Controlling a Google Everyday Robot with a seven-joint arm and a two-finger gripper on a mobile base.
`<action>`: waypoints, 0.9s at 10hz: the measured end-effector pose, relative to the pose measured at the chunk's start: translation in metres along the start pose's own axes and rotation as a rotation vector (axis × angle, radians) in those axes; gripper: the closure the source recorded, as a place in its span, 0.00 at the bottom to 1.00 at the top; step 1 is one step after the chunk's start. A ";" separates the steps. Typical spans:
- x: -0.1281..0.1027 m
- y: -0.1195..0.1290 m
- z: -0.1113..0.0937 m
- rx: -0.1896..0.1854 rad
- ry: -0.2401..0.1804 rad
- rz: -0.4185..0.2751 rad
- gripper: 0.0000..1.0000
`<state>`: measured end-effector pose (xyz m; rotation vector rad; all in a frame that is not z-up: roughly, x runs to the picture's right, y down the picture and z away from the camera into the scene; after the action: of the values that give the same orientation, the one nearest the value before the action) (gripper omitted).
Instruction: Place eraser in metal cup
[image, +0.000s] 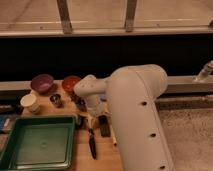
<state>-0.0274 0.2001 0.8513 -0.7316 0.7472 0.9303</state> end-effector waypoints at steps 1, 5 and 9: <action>0.001 -0.001 0.002 -0.006 0.008 0.003 0.33; 0.007 -0.006 0.001 -0.010 0.009 0.014 0.72; 0.015 -0.015 -0.027 -0.006 -0.054 0.028 1.00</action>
<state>-0.0143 0.1785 0.8278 -0.7001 0.7090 0.9738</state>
